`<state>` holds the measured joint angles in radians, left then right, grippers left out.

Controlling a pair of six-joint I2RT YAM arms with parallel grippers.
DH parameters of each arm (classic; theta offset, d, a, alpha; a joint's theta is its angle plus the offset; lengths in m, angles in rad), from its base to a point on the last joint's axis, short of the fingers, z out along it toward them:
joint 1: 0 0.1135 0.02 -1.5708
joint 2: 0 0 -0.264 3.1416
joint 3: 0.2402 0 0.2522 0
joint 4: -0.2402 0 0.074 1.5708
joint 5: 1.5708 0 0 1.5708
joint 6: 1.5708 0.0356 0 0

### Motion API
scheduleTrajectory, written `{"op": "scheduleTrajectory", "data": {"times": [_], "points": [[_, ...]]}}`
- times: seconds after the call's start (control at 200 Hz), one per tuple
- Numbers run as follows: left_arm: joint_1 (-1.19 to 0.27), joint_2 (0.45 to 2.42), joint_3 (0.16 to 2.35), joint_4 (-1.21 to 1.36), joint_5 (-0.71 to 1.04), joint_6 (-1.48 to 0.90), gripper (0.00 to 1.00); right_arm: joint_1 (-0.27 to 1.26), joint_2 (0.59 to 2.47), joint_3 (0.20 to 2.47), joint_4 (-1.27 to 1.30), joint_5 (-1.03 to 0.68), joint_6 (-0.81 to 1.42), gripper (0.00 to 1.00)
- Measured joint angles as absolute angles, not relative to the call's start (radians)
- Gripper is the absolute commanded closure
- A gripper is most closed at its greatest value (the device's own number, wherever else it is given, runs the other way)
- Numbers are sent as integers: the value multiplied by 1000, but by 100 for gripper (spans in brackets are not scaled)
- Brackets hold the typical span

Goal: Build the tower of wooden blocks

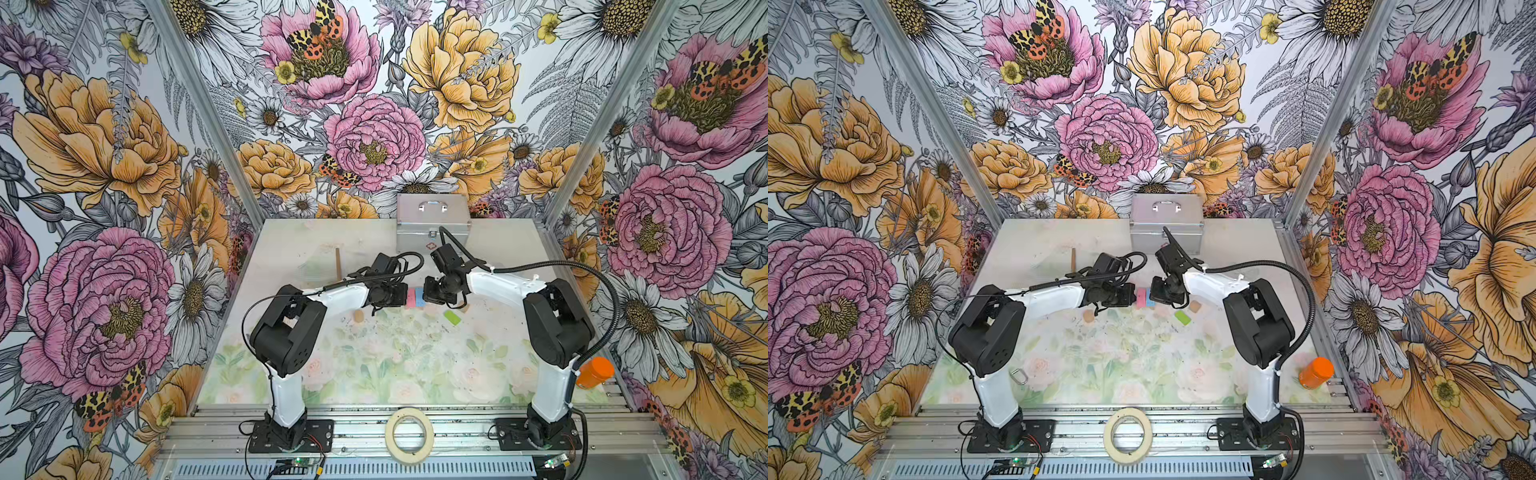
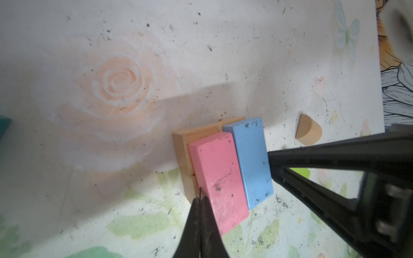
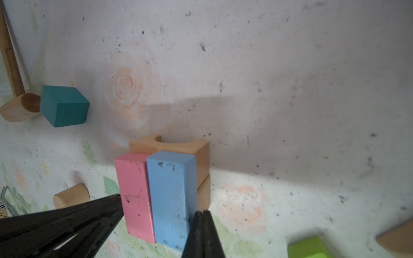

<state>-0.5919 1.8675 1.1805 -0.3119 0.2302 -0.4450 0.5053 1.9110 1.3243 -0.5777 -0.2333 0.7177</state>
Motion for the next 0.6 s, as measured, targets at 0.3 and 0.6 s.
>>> {"op": "scheduleTrajectory", "data": {"times": [0.3,0.6], "points": [[-592,1868,1189,-318,230,-445,100,505,1912,1324,-577,-233,718,100],[-592,1868,1193,-319,231,-444,100,503,1912,1324,-577,-233,717,100]]}}
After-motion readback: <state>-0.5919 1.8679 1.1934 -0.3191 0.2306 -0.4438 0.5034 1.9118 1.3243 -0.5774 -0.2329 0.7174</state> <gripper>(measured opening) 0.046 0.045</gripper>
